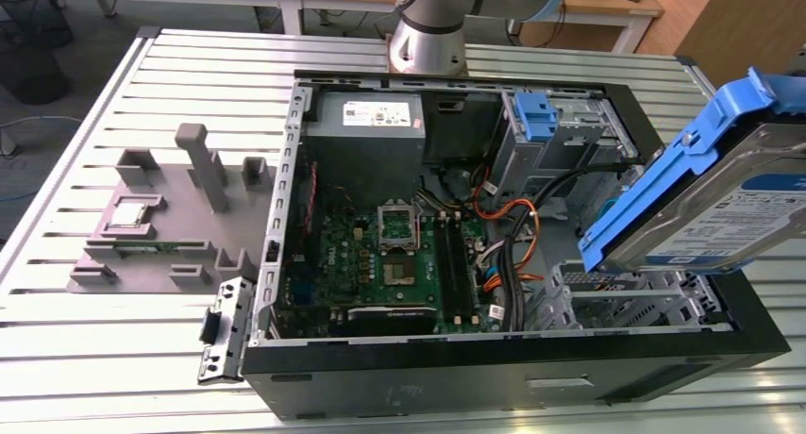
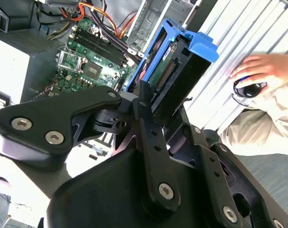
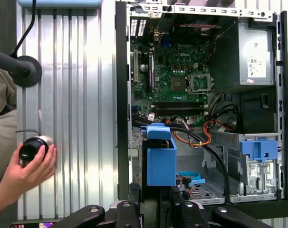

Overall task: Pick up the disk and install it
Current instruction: 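Pick up the disk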

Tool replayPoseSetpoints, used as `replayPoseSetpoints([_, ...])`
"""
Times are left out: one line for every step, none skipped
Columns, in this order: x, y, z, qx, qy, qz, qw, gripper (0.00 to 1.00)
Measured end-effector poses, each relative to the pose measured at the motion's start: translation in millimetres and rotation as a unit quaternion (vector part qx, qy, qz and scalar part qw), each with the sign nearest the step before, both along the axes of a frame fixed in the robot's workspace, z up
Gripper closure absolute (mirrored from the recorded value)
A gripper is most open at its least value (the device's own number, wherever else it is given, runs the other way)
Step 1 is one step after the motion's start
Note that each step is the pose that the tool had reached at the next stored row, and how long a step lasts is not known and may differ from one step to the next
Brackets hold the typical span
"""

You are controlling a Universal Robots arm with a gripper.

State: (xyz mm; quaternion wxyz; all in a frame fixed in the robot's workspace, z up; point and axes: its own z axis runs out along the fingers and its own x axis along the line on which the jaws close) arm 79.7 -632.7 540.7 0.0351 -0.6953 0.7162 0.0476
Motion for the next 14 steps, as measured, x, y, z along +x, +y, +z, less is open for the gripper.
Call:
replayPoseSetpoints([0.0, 0.0, -0.2, 0.0001, 0.0000, 0.000, 1.0000, 0.65])
replayPoseSetpoints([0.0, 0.0, -0.2, 0.0001, 0.0000, 0.000, 1.0000, 0.65])
replayPoseSetpoints([0.0, -0.1, -0.4, 0.0001, 0.0000, 0.000, 1.0000, 0.65])
replayPoseSetpoints([0.0, -0.1, -0.5, 0.0001, 0.0000, 0.000, 1.0000, 0.65])
replayPoseSetpoints([0.0, -0.1, -0.6, 0.0002, 0.0000, 0.000, 1.0000, 0.65])
replayPoseSetpoints([0.0, -0.1, -0.6, 0.0001, 0.0000, 0.000, 1.0000, 0.65])
replayPoseSetpoints([0.0, 0.1, -0.8, 0.0001, 0.0000, 0.000, 1.0000, 0.65])
replayPoseSetpoints([0.0, 0.2, -1.1, 0.0000, 0.0000, -0.001, 1.0000, 0.65])
replayPoseSetpoints([0.1, 0.2, -1.1, 0.0000, 0.0001, -0.002, 1.0000, 0.65])
replayPoseSetpoints([0.1, 0.1, -1.2, 0.0001, 0.0000, -0.002, 1.0000, 0.65])
replayPoseSetpoints([0.1, 0.1, -1.2, 0.0001, 0.0000, -0.002, 1.0000, 0.65])
replayPoseSetpoints([0.1, 0.1, -1.2, 0.0001, 0.0000, -0.002, 1.0000, 0.65])
replayPoseSetpoints([0.1, 0.1, -1.2, 0.0001, 0.0001, -0.002, 1.0000, 0.65])
replayPoseSetpoints([0.1, 0.1, -1.3, 0.0000, 0.0031, -0.002, 1.0000, 0.65])
